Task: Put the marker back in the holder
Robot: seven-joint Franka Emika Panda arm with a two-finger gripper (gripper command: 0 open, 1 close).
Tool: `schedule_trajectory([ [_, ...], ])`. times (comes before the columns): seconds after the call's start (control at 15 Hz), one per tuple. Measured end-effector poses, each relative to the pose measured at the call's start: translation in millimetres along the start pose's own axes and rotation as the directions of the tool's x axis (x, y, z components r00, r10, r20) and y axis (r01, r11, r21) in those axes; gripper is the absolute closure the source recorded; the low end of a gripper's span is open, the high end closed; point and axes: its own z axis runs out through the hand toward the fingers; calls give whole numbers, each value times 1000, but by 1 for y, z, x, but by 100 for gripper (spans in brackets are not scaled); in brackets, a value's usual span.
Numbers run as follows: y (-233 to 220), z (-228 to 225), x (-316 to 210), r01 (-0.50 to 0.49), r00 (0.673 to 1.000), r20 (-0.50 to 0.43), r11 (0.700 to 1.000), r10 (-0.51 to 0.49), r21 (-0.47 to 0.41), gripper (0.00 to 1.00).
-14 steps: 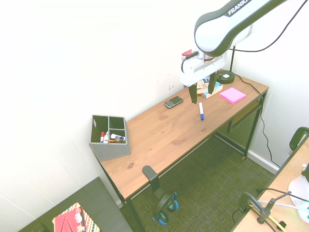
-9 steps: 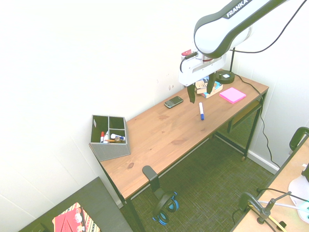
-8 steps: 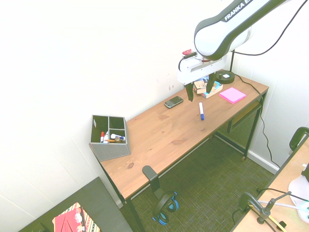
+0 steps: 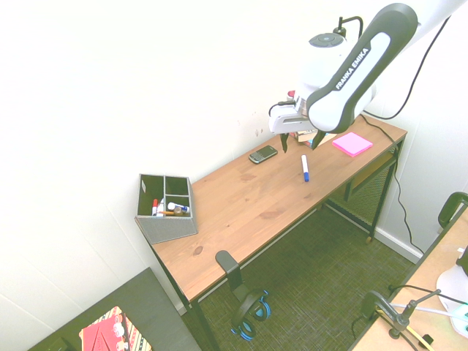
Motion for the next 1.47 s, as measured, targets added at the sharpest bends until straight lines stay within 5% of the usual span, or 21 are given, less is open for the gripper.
schedule_trajectory([
  [0.73,20,76,7,-86,996,-25,995,84,-58,0],
  [0.8,22,82,5,-85,996,-24,994,83,-62,100],
  [1.47,4,119,-2,-97,995,10,994,97,-57,100],
])
